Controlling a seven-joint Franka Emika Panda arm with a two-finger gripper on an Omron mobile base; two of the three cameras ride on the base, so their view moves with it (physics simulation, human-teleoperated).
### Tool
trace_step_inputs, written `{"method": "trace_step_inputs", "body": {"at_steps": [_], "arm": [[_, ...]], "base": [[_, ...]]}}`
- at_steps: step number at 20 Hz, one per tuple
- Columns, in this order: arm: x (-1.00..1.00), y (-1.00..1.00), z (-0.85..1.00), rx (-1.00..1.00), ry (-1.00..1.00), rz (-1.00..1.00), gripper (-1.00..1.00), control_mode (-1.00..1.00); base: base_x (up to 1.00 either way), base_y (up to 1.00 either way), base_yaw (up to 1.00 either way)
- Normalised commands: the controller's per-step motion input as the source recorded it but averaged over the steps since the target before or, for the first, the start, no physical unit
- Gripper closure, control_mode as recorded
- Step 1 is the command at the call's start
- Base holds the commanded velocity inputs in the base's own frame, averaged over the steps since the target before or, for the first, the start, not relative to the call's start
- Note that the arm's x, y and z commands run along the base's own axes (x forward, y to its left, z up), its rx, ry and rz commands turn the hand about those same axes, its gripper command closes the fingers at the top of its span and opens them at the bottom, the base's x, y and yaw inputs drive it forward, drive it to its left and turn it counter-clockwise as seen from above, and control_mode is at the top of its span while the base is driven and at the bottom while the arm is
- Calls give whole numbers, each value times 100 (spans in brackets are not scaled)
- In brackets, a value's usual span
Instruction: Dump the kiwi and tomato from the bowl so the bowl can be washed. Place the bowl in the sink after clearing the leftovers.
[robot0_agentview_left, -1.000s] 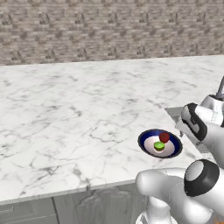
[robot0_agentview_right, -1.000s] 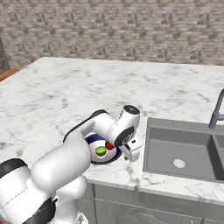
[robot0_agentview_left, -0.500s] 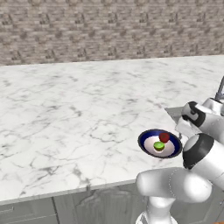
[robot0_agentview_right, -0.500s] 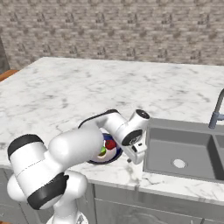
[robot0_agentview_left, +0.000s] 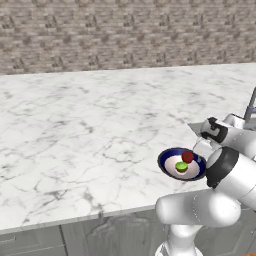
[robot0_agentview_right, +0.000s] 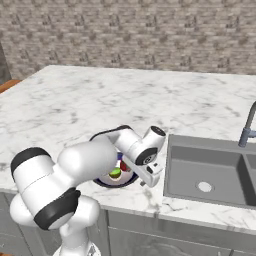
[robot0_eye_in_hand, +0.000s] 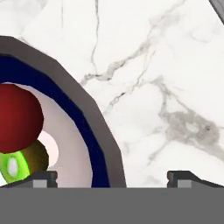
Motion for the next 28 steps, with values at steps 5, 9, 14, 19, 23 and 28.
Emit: {"method": "trace_step_inputs", "body": {"at_steps": [5, 9, 14, 19, 23, 28], "arm": [[2, 3, -30, 0, 0, 2, -100, -100], [0, 0, -32, 0, 0, 3, -100, -100], [0, 4, -15, 0, 0, 3, 100, -100], [0, 0, 0, 0, 0, 0, 100, -100], [0, 0, 2, 0, 0, 0, 100, -100], [-3, 0, 51, 0, -8, 0, 100, -100]], "base": [[0, 0, 0], [0, 0, 0], [0, 0, 0], [0, 0, 0], [0, 0, 0], [0, 0, 0]]}}
